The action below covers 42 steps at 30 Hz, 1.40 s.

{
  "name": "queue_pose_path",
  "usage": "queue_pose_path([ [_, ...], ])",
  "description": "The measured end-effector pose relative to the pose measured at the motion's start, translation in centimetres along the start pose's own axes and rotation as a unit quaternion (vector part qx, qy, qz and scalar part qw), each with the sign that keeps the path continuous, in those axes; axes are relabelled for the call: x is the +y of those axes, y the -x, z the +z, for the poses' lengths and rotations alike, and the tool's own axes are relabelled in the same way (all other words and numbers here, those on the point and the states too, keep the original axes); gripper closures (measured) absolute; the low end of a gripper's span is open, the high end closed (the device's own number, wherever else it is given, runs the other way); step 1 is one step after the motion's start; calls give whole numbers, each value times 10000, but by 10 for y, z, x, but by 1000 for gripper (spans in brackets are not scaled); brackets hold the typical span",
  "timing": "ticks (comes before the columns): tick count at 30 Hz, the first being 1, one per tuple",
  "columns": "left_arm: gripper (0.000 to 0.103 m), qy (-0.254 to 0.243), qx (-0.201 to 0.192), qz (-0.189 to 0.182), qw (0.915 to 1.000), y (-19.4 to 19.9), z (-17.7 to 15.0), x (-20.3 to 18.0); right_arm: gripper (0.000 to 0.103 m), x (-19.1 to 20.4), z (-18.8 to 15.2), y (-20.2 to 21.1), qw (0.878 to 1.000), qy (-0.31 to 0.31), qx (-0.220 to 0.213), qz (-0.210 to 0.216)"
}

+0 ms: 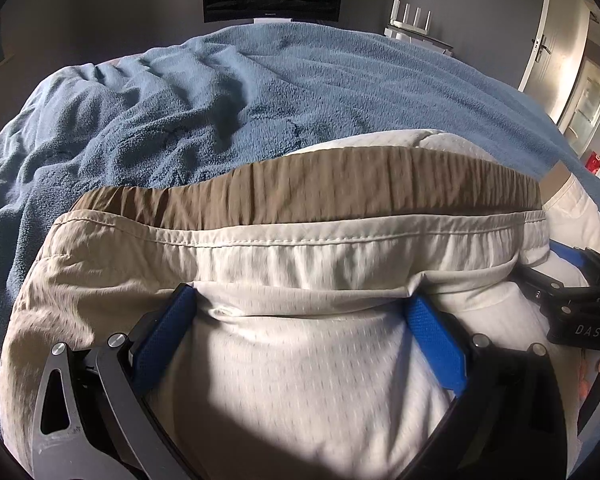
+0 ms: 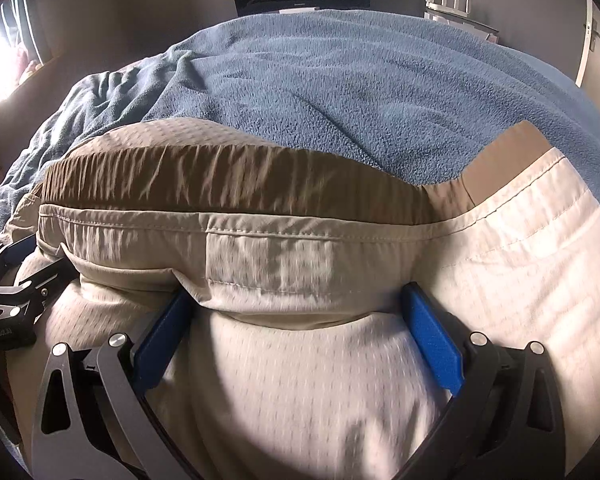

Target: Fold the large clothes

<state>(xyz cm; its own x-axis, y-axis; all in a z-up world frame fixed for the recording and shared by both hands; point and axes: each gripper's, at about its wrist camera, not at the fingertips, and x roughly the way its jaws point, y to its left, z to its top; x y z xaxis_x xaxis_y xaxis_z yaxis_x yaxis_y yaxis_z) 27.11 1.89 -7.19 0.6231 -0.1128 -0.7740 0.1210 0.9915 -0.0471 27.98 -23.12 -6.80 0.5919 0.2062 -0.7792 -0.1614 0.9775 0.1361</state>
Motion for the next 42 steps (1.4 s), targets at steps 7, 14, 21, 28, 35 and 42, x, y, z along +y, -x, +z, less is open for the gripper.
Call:
queue_pose_path([
  [7,6,-67,-369,56,9993,26,-4,-4,6,-1,-9,20,9986,-89,-515,72],
  [14,7,349,-927,-153,9950,92,-14,27,6,-42,-8,71,9972,-440,-587,-173],
  [21,6,1316,-98,383,9905,56,-14,87,6,-92,-4,49,9958,-670,-47,-624],
  [28,5,1221,251,705,9897,23,4,98,6,-121,0,14,9910,-1175,9,-636],
  [35,7,1022,-241,614,9926,77,-13,90,6,-120,-17,68,9916,-1106,-421,-512],
  [42,7,360,-154,-91,9992,145,-74,36,6,-67,-88,138,9977,466,-388,-306],
])
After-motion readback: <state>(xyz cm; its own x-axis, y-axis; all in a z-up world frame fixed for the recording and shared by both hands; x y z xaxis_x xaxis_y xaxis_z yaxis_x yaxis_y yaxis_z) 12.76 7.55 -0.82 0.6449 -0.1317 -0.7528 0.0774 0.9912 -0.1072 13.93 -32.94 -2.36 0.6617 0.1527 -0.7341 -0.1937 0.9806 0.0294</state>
